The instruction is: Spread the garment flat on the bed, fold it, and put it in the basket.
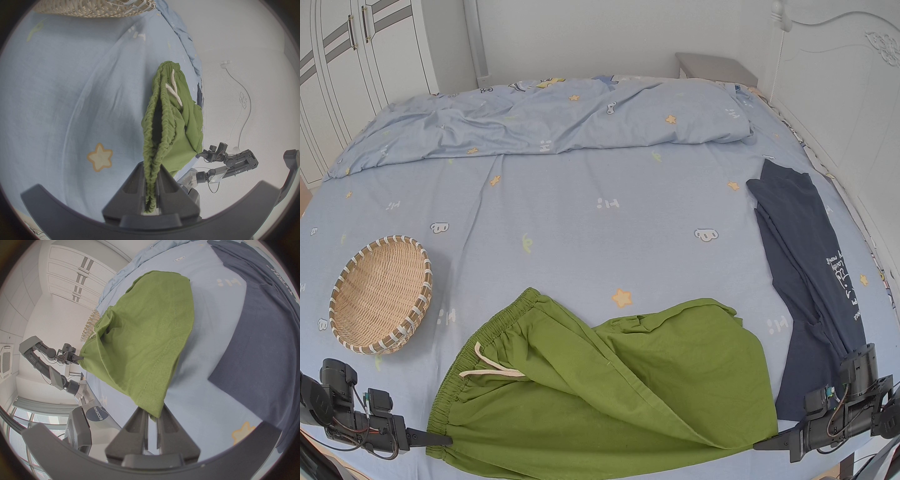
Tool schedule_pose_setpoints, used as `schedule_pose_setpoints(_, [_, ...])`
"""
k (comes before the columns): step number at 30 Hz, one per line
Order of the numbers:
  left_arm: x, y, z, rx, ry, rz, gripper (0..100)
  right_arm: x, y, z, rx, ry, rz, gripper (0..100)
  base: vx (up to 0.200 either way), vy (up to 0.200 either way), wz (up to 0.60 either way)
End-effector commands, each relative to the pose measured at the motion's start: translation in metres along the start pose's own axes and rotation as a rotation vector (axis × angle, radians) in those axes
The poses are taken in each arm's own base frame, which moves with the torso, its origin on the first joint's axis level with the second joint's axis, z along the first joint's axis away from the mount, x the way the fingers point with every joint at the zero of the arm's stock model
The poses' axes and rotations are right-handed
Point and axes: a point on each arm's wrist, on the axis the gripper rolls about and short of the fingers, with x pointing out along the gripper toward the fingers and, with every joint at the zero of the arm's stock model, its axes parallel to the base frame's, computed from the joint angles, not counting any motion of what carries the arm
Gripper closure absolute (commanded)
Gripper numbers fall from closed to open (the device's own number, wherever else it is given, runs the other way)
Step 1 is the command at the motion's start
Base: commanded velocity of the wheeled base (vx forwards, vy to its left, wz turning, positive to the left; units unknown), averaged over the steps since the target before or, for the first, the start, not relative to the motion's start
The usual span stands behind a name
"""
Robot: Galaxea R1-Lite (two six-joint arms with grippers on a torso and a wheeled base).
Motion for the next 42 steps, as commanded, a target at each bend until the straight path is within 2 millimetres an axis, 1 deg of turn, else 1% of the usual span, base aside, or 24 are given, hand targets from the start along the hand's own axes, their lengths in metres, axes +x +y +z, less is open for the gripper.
schedule_pose_setpoints(1, [0.0,-0.002,-0.005,-0.001,0.005,0.0,100,-0.001,0.003,-0.005,-0.01,0.011,0.01,100,0.0,0.0,0.0])
schedule_pose_setpoints(15, [0.001,0.001,-0.006,-0.003,0.021,0.019,100,0.015,-0.002,-0.009,0.019,0.118,0.013,100,0.0,0.0,0.0])
schedule_pose_setpoints(16, [0.002,0.002,-0.006,-0.002,0.026,0.028,0,0.015,-0.002,-0.009,0.019,0.12,0.013,100,0.0,0.0,0.0])
schedule_pose_setpoints(17, [0.002,0.003,-0.006,-0.004,0.028,0.033,0,0.015,-0.002,-0.009,0.019,0.12,0.013,0,0.0,0.0,0.0])
schedule_pose_setpoints(23, [0.001,0.003,-0.003,0.002,0.018,0.035,0,0.012,-0.003,-0.007,0.024,0.094,0.011,0,0.0,0.0,0.0])
schedule_pose_setpoints(25, [0.0,0.002,-0.003,0.005,0.009,0.036,0,0.008,-0.004,-0.005,0.031,0.059,0.0,0,0.0,0.0,0.0])
schedule_pose_setpoints(26, [-0.002,-0.001,-0.002,0.027,-0.007,0.037,0,0.002,-0.005,-0.003,0.031,0.015,-0.009,0,0.0,0.0,0.0])
schedule_pose_setpoints(27, [-0.002,-0.001,-0.002,0.027,-0.007,0.037,0,0.002,-0.005,-0.003,0.031,0.015,-0.009,0,0.0,0.0,0.0])
schedule_pose_setpoints(28, [-0.009,-0.009,0.005,0.085,-0.057,0.053,0,-0.009,-0.004,-0.001,0.026,-0.067,-0.025,0,0.0,0.0,0.0])
schedule_pose_setpoints(30, [-0.012,-0.015,0.016,0.124,-0.093,0.057,0,-0.018,-0.004,0.003,0.014,-0.142,-0.046,0,0.0,0.0,0.0])
schedule_pose_setpoints(32, [-0.016,-0.02,0.033,0.148,-0.122,0.055,0,-0.03,-0.004,0.014,-0.005,-0.244,-0.066,0,0.0,0.0,0.0])
schedule_pose_setpoints(35, [-0.017,-0.031,0.052,0.193,-0.123,0.051,0,-0.043,-0.002,0.029,-0.033,-0.346,-0.084,0,0.0,0.0,0.0])
schedule_pose_setpoints(37, [-0.018,-0.046,0.069,0.243,-0.113,0.08,0,-0.051,-0.002,0.042,-0.052,-0.412,-0.106,0,0.0,0.0,0.0])
schedule_pose_setpoints(38, [-0.018,-0.047,0.071,0.246,-0.113,0.086,0,-0.052,-0.002,0.043,-0.053,-0.417,-0.108,0,0.0,0.0,0.0])
schedule_pose_setpoints(40, [-0.02,-0.06,0.09,0.3,-0.118,0.131,0,-0.06,-0.001,0.062,-0.079,-0.474,-0.117,0,0.0,0.0,0.0])
schedule_pose_setpoints(41, [-0.019,-0.064,0.095,0.317,-0.121,0.132,0,-0.062,0.0,0.067,-0.086,-0.484,-0.118,0,0.0,0.0,0.0])
schedule_pose_setpoints(42, [-0.018,-0.073,0.104,0.359,-0.131,0.127,0,-0.066,0.001,0.077,-0.106,-0.512,-0.118,0,0.0,0.0,0.0])
